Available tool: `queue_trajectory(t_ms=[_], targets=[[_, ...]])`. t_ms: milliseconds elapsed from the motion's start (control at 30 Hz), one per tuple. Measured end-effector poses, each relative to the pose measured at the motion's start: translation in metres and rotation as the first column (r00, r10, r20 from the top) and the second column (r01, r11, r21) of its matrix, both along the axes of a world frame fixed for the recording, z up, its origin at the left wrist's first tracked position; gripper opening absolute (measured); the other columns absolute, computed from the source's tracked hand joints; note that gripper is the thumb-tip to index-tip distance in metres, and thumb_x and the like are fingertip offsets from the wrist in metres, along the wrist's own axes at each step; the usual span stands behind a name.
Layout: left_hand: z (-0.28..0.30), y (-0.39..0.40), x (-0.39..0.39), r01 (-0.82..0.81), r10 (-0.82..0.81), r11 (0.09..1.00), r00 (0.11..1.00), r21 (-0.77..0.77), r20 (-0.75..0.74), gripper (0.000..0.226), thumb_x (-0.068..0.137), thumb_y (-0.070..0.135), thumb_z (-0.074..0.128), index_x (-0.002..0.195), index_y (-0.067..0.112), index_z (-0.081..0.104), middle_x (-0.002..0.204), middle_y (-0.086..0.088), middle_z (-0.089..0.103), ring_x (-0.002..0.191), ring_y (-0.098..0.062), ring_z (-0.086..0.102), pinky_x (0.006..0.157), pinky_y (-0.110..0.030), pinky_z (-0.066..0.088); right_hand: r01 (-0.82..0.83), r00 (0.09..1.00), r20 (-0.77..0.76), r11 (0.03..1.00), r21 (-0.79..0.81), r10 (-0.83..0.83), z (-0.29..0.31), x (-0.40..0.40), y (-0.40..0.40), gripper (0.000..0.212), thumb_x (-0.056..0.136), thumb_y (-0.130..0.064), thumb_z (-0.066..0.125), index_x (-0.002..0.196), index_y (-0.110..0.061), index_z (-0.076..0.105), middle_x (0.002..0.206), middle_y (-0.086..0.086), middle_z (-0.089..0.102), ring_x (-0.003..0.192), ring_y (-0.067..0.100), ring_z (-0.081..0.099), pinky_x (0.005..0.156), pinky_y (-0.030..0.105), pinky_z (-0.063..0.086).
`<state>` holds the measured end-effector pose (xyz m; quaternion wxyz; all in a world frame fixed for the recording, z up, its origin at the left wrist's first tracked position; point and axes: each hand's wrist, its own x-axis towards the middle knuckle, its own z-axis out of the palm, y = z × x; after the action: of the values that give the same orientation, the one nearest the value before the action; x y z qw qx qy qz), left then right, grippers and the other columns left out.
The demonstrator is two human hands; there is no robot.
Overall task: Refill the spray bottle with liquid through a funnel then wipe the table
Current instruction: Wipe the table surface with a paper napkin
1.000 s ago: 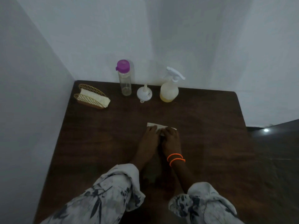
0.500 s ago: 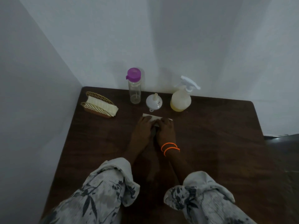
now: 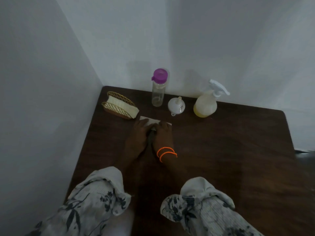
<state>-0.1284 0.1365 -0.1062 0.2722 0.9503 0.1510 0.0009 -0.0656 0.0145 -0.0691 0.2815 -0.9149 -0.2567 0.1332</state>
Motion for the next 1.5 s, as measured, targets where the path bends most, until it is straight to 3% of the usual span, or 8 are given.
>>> queue_trajectory(t_ms=[167,333,500,733,900,1033,1267,1500], targets=[[-0.007,-0.006,-0.054,-0.055,0.052,0.993,0.998,-0.1,-0.03,0.051,0.088,0.035,0.051,0.124,0.007,0.074,0.139,-0.025,0.061,0.124,-0.044,0.058,0.107,-0.054,0.048,-0.011,1.0,0.0,1.0,0.019,0.011,-0.007,-0.049,-0.011,0.038,0.082,-0.015,0.048,0.11,-0.002,0.07,0.119,0.025,0.063,0.114,0.043,0.057,0.103,0.046,0.047],[-0.002,-0.023,-0.117,-0.071,0.073,0.992,0.997,-0.103,0.012,0.048,0.085,0.025,0.054,0.127,0.012,0.073,0.142,-0.021,0.059,0.124,-0.037,0.057,0.11,-0.039,0.043,-0.084,0.996,-0.029,0.996,-0.031,0.083,-0.014,-0.105,-0.028,0.035,0.087,-0.01,0.054,0.119,-0.003,0.067,0.129,0.018,0.061,0.126,0.034,0.05,0.11,0.044,0.043],[0.004,-0.057,-0.176,-0.017,0.013,0.994,0.999,-0.105,-0.041,0.064,0.079,0.018,0.063,0.144,0.021,0.061,0.155,-0.013,0.048,0.137,-0.028,0.047,0.113,-0.038,0.039,-0.091,0.992,0.09,0.992,0.091,0.083,0.006,-0.144,-0.063,0.036,0.074,-0.018,0.045,0.089,-0.004,0.075,0.1,0.014,0.073,0.11,0.022,0.048,0.09,0.042,0.056],[0.004,-0.115,-0.193,0.167,-0.169,0.985,0.98,-0.03,-0.108,0.088,0.073,0.005,0.076,0.154,0.022,0.047,0.161,-0.015,0.041,0.143,-0.031,0.041,0.112,-0.035,0.042,-0.003,1.0,-0.007,0.999,0.05,0.003,-0.019,-0.175,-0.139,0.047,0.078,-0.002,0.054,0.122,-0.008,0.067,0.132,0.012,0.06,0.131,0.02,0.039,0.11,0.038,0.043],[0.0,-0.148,-0.156,0.21,-0.217,0.976,0.964,-0.061,-0.156,0.081,0.081,0.011,0.062,0.158,0.024,0.04,0.165,-0.011,0.034,0.152,-0.03,0.034,0.111,-0.041,0.049,0.141,0.99,0.005,0.988,0.067,-0.141,-0.022,-0.154,-0.169,0.051,0.074,0.0,0.053,0.122,-0.007,0.068,0.131,0.012,0.061,0.128,0.02,0.041,0.112,0.02,0.027],[0.002,-0.157,-0.102,0.192,-0.202,0.978,0.968,-0.078,-0.152,0.072,0.087,0.029,0.035,0.159,0.019,0.038,0.168,-0.012,0.027,0.156,-0.029,0.023,0.123,-0.04,0.033,0.168,0.985,0.022,0.984,0.053,-0.17,-0.024,-0.104,-0.17,0.048,0.074,0.002,0.057,0.12,-0.006,0.068,0.129,0.015,0.062,0.125,0.027,0.047,0.11,0.028,0.034],[-0.009,-0.151,0.021,0.194,-0.193,0.981,0.976,-0.007,-0.1,0.059,0.098,0.022,0.057,0.155,0.014,0.045,0.162,-0.019,0.038,0.152,-0.036,0.031,0.124,-0.042,0.029,0.157,0.987,0.034,0.987,0.027,-0.157,-0.025,0.015,-0.16,0.048,0.077,-0.014,0.043,0.113,-0.001,0.071,0.121,0.024,0.064,0.114,0.043,0.057,0.105,0.035,0.039],[0.01,-0.16,0.116,0.179,-0.181,0.983,0.979,-0.027,-0.091,0.048,0.105,0.02,0.049,0.153,0.016,0.048,0.161,-0.017,0.038,0.148,-0.033,0.032,0.124,-0.039,0.021,0.21,0.977,0.038,0.978,0.008,-0.21,-0.026,0.101,-0.168,0.038,0.075,0.005,0.058,0.11,0.0,0.073,0.118,0.027,0.064,0.114,0.047,0.054,0.106,0.028,0.027]])
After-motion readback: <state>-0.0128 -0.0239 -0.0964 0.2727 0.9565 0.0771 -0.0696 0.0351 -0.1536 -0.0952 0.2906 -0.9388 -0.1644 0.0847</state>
